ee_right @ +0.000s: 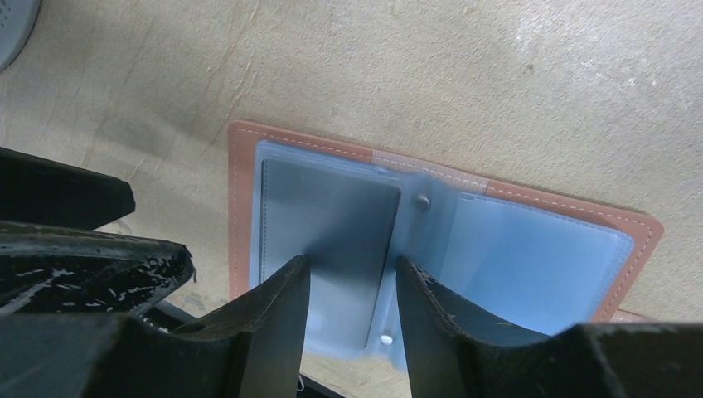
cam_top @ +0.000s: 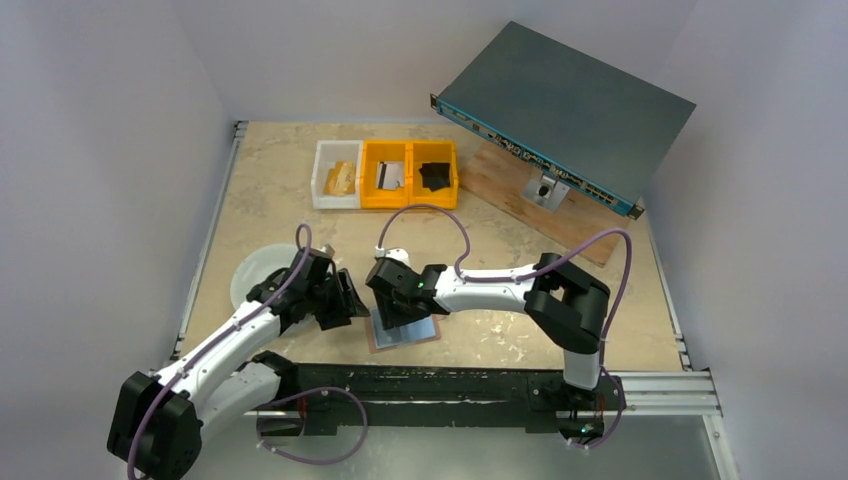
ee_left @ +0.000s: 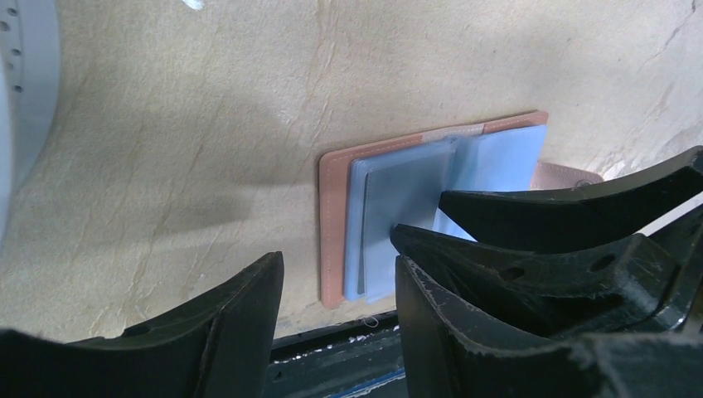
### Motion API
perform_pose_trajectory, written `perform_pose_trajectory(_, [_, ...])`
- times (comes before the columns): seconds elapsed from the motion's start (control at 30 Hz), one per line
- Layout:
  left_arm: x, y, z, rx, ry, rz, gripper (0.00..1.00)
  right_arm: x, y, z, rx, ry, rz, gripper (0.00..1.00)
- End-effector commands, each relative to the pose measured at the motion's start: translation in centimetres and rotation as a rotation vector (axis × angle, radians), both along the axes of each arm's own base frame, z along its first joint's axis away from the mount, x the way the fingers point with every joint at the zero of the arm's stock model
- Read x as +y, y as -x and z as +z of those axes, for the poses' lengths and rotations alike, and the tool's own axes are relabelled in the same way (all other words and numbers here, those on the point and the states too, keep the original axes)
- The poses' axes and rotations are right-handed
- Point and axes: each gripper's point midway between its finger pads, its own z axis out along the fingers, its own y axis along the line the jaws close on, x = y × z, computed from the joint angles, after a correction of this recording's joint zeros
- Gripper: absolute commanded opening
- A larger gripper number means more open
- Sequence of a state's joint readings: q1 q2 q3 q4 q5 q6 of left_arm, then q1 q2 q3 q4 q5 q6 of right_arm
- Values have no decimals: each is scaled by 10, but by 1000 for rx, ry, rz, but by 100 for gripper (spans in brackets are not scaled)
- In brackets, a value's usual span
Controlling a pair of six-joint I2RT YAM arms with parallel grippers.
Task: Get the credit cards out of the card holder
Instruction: Remove the credit card from the card holder.
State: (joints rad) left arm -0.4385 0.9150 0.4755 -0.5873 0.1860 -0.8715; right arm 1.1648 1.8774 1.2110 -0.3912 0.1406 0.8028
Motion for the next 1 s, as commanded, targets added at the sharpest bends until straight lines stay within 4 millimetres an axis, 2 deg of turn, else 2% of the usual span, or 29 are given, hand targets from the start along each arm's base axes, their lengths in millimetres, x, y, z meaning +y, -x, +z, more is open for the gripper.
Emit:
perform_pose_trajectory(0.0, [-11,-4,1,-5,52,-41,51,-5,7,-15,35,31,-8,39])
perform_pose_trajectory(0.1, [-15,-2,-3,13,64,-65,49,-11,12,-26,68,26,-21,36])
perform_pose_trajectory(0.2, [-18,-1,-5,21,78,-84,46,-16,18,-32,114,-15,-38,25])
perform_pose_trajectory(0.33, [-25,-1,-4,20,110,-113,42,-18,20,-36,144,-66,-50,16])
perform_pose_trajectory(0.63, [-45,0,1,23,163,-196,36,-13,24,-40,247,-199,-49,8])
perform_pose_trajectory(0.97, [-41,-1,-17,59,106,-187,36,-26,23,-51,331,-297,-97,1])
